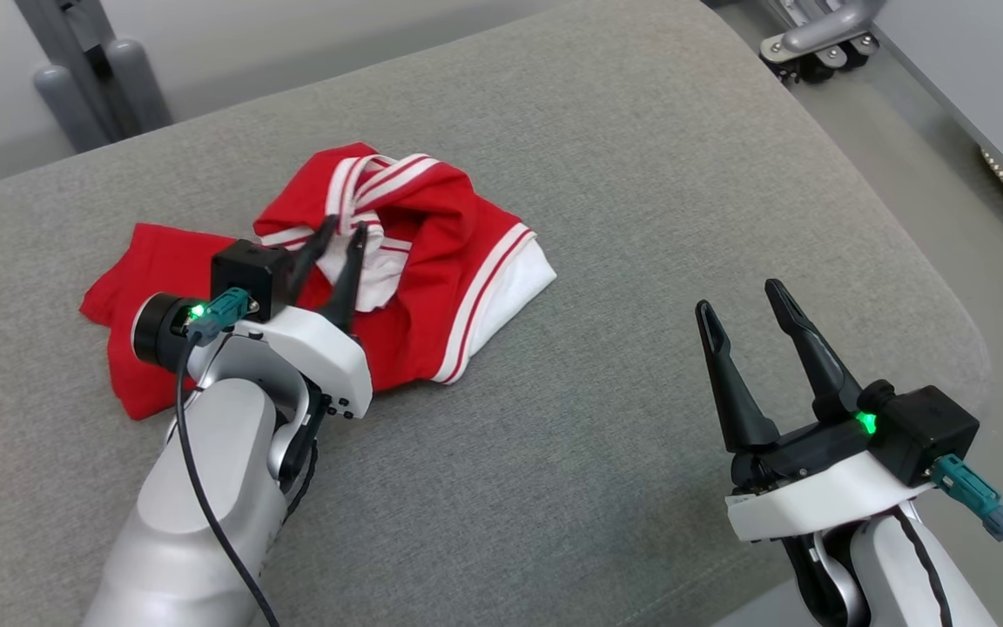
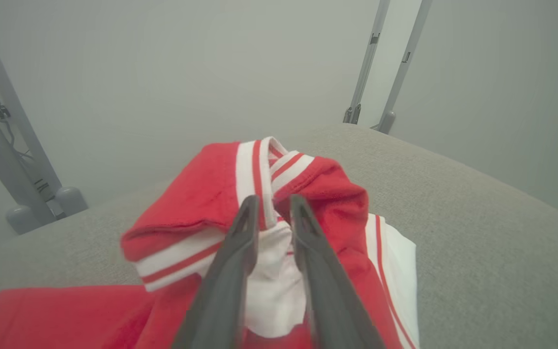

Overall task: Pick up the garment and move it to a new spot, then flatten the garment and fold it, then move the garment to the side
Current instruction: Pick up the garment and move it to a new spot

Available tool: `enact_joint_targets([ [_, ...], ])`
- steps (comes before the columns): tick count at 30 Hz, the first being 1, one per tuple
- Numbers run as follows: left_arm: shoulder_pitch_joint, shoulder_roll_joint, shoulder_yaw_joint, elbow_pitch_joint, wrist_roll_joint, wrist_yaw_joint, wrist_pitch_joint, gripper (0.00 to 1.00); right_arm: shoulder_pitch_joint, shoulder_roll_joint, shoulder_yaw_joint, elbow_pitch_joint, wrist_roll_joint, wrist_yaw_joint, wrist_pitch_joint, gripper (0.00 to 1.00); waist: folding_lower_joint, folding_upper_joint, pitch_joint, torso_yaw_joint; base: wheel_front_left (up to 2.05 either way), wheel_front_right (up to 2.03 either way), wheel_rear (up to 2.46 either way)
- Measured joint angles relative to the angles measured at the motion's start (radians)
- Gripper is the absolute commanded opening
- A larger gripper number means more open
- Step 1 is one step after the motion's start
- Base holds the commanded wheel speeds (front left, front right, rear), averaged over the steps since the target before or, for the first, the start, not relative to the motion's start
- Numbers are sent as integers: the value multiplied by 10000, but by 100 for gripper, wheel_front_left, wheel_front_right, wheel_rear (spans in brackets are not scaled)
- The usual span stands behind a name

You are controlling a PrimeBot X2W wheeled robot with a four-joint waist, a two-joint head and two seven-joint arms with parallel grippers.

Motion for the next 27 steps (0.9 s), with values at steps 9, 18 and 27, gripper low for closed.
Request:
enact_joint_targets([
  [9, 854, -242, -52, 0, -435, 278, -794, 100, 43, 0, -167, 121, -255, 0, 0, 100, 0, 0, -397, 785, 0, 0, 0],
  [18, 2893, -299, 568, -2614, -625, 1007, -922, 100, 311, 2, -221, 332, -525, 0, 0, 100, 0, 0, -971, 2089, 0, 0, 0],
  [27, 4912, -318, 1593, -5068, -42, 1409, -930, 100, 401, 12, -71, 449, -598, 0, 0, 100, 0, 0, -1495, 3330, 0, 0, 0],
])
